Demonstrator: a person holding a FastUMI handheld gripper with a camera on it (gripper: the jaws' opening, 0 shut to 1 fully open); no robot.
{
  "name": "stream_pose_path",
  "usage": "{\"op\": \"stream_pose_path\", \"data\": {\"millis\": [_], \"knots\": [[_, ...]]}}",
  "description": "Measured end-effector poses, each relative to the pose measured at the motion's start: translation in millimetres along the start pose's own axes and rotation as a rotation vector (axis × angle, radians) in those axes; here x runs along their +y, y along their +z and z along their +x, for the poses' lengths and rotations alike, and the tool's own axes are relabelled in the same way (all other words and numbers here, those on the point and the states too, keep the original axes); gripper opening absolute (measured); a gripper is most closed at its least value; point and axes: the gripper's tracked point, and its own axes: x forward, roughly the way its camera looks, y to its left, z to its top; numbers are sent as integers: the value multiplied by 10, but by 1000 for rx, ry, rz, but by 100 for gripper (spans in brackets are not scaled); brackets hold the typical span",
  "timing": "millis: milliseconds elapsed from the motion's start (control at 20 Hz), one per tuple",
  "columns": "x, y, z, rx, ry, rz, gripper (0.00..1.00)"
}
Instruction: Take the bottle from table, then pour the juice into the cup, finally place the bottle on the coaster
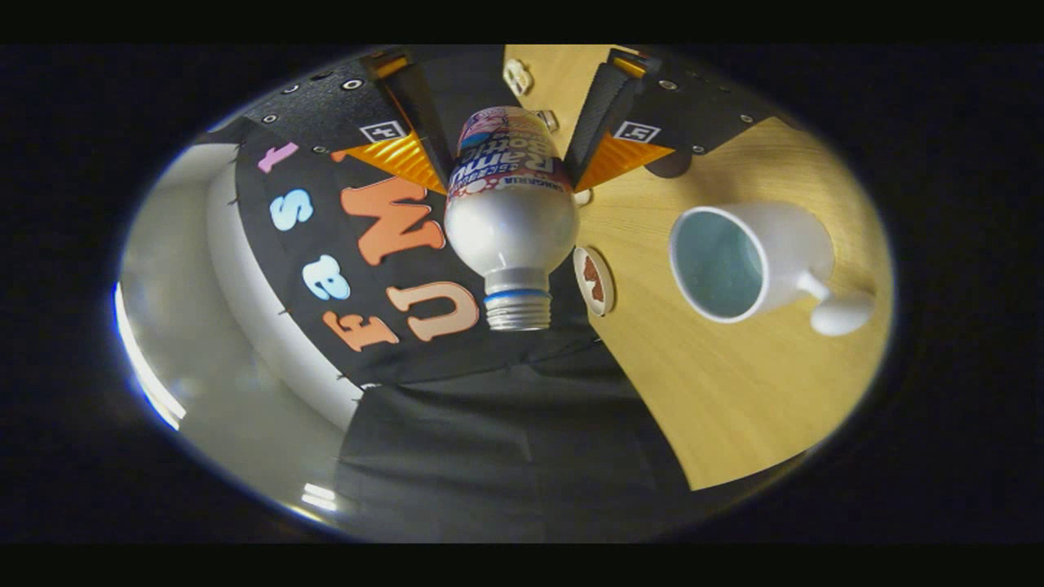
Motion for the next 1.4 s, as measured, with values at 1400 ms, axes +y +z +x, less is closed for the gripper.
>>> {"op": "stream_pose_path", "data": {"millis": [1400], "knots": [[549, -798, 481, 279, 190, 1103, 77]]}}
